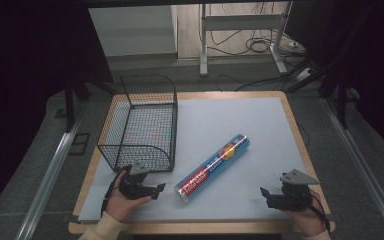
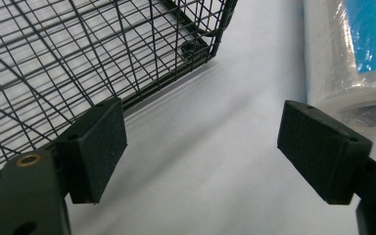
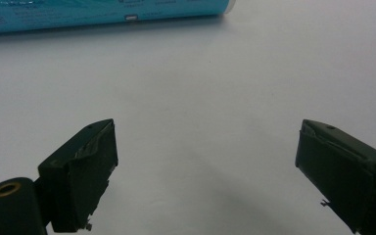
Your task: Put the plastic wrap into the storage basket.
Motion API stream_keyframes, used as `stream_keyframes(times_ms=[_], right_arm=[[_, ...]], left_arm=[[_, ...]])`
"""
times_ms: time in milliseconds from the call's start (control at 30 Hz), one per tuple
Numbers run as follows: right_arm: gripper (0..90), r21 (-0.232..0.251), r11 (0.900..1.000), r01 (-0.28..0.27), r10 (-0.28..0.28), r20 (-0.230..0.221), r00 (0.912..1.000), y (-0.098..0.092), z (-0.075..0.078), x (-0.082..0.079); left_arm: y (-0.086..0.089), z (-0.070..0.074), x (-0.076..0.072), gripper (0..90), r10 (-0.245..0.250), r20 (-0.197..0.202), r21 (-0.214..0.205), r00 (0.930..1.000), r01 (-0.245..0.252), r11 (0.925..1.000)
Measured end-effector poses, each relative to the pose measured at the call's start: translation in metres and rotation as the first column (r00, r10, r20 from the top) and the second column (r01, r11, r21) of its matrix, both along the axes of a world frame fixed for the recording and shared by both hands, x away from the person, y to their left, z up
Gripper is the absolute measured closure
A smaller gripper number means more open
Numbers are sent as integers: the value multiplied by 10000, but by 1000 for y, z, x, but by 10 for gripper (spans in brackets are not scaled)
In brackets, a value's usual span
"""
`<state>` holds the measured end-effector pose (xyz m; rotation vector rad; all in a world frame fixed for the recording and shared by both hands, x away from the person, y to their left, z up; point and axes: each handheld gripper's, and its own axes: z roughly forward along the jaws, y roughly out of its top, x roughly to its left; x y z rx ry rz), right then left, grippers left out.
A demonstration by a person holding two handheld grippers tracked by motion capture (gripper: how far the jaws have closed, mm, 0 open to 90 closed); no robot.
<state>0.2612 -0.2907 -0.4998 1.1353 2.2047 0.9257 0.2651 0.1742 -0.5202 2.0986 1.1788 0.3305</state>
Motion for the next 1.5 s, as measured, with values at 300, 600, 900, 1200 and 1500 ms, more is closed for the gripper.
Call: stream_keyframes(times_ms=[300,600,900,1200,1500], right_arm=[[81,8,9999,123,-123,-1,9999,-1,-1,1],[76,-60,9998,205,-206,-55,9998,-1,-2,2],[76,-86,9998,188,-189,-77,9998,-1,-2,2],[77,-151,9998,150,-151,-86,9998,-1,-3,2],[78,-97,9999,124,-125,-131,9998,-2,-3,2]], left_arm=[[1,3,0,183,23,16,-55,10000,-23,10000],[-9,17,-4,182,-308,194,-148,9993,311,9994],[-17,33,-4,182,-454,219,-228,9987,459,9987],[-34,51,-3,181,-933,323,-243,9951,941,9953],[-56,61,1,183,-1263,394,-130,9912,1269,9918]])
